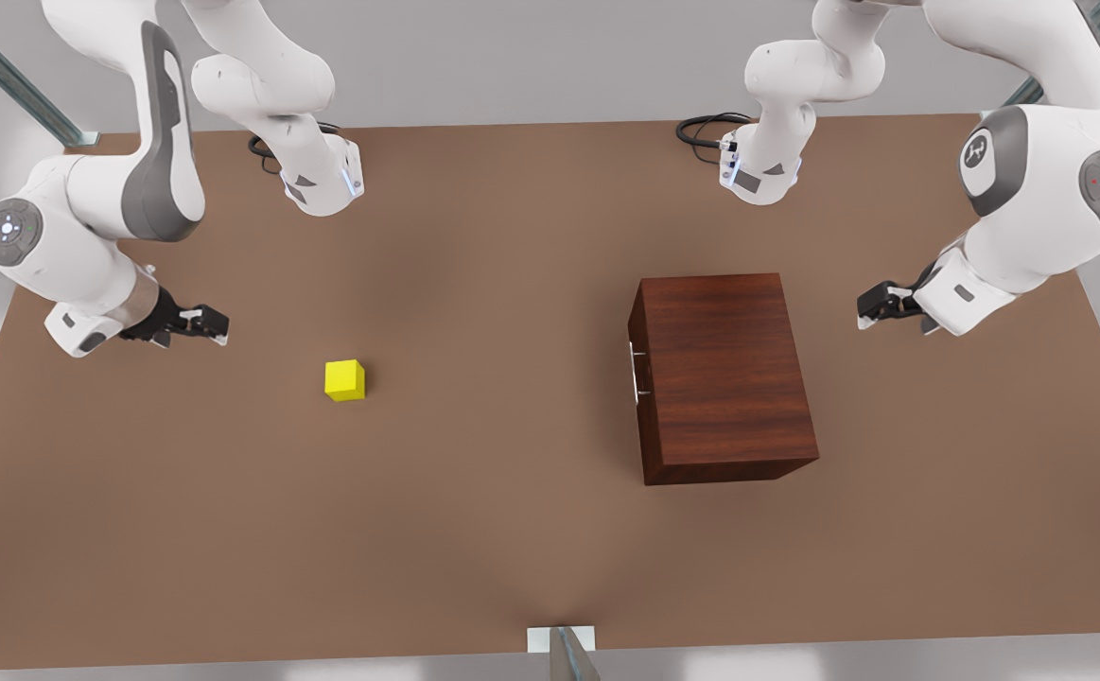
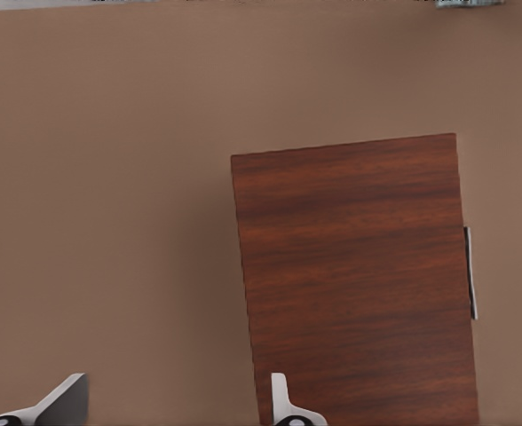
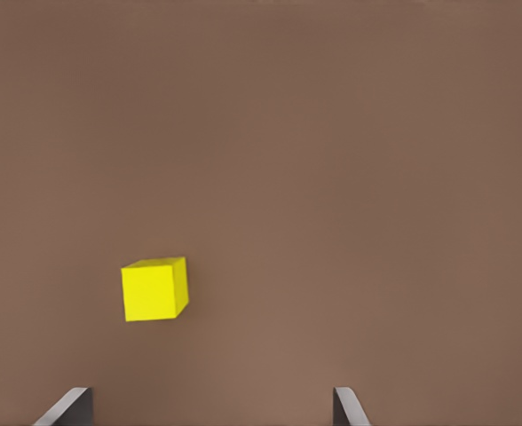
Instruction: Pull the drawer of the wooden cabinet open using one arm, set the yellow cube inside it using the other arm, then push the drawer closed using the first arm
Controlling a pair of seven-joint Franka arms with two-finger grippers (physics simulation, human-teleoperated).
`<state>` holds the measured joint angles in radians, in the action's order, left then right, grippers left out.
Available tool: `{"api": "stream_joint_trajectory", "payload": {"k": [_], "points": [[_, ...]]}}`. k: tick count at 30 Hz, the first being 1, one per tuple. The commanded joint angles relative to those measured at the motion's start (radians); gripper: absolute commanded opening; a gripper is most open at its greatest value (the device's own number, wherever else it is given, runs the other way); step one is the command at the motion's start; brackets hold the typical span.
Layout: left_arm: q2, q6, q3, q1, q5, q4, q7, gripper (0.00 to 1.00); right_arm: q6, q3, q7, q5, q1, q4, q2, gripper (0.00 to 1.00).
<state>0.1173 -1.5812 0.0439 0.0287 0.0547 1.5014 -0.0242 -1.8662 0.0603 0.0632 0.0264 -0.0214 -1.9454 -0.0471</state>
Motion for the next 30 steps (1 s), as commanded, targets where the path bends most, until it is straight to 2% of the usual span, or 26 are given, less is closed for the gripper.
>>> {"api": "stream_joint_trajectory", "payload": {"k": [1,5,7,9,12,13,18,21,24,26,30], "points": [[-0.001,-0.023,0.001,-0.004,-0.001,0.0,0.047,1.0,-0.047,-0.001,0.006,0.0,0.023,0.003,0.0,1.0],[0.008,-0.017,0.004,0.043,0.008,0.023,0.056,1.0,-0.047,-0.001,0.006,0.0,0.024,0.005,0.006,1.0],[0.034,0.007,0.004,0.201,-0.027,-0.035,0.213,1.0,-0.041,-0.001,0.007,0.0,0.024,0.008,0.006,1.0],[0.163,-0.002,0.002,0.384,-0.039,-0.154,0.487,1.0,-0.037,-0.001,0.007,0.0,0.024,0.016,0.007,1.0],[0.349,-0.008,0.001,0.471,-0.056,-0.345,0.708,1.0,-0.034,-0.001,0.009,0.0,0.024,0.022,0.009,1.0],[0.381,-0.01,0.001,0.505,-0.143,-0.366,0.718,1.0,-0.034,-0.001,0.009,0.0,0.024,0.022,0.009,1.0],[0.426,-0.014,0.002,0.576,-0.165,-0.34,0.963,1.0,-0.031,-0.001,0.013,0.0,0.026,0.023,0.009,1.0],[0.481,-0.112,0.001,0.628,-0.176,-0.32,1.115,1.0,-0.031,-0.001,0.013,0.001,0.029,0.026,0.009,1.0],[0.512,-0.126,-0.001,0.665,-0.236,-0.319,1.15,1.0,-0.031,-0.001,0.013,0.0,0.029,0.026,0.009,1.0],[0.515,-0.233,-0.004,0.626,-0.253,-0.224,1.139,1.0,-0.03,-0.001,0.013,0.0,0.029,0.026,0.009,1.0],[0.522,-0.235,-0.006,0.625,-0.253,-0.21,1.04,1.0,-0.03,-0.001,0.012,0.0,0.026,0.026,0.015,1.0]]}}
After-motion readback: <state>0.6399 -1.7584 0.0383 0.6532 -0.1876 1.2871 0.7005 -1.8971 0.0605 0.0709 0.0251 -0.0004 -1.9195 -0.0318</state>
